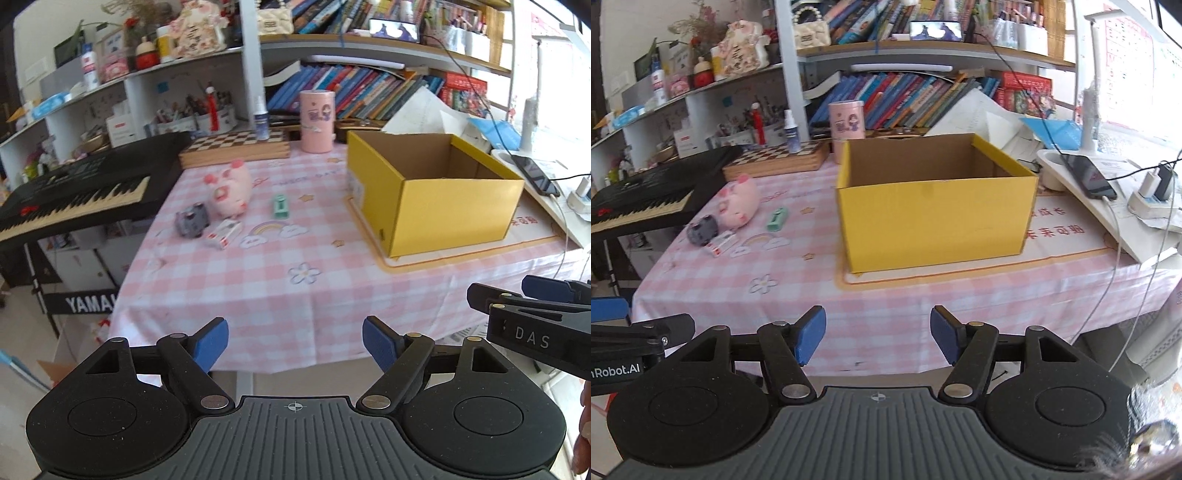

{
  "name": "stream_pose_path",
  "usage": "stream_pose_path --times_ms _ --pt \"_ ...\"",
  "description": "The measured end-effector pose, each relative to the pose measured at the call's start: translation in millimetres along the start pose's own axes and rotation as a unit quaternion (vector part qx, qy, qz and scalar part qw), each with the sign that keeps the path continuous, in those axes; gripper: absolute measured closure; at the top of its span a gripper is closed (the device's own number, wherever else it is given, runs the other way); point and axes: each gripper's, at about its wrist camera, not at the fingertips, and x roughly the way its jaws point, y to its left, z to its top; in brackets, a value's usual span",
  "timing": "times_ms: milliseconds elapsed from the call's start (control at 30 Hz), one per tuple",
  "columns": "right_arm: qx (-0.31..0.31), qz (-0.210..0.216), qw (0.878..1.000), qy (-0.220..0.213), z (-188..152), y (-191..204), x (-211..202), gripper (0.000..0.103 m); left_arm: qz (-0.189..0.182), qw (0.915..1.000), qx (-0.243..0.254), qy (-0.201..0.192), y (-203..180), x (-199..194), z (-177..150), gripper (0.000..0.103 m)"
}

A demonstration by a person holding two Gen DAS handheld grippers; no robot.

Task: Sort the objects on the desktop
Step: 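Withdraw both open tools from the box back toward the table, then move both open tools toward the small white box and green stapler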

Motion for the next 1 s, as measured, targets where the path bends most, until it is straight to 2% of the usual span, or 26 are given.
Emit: stream_pose_path --times_ms 233,1000 --pt "-0.011 0.024 1.0 0.004 -2 26 -1 0.042 0.01 0.9999 -0.011 -0.001 20 -6 -7 0.021" --pt "-0.051 0.044 0.998 -0.011 13 85 6 0.043 0.033 0.9983 -0.045 -0.018 72 -12 -8 0.021"
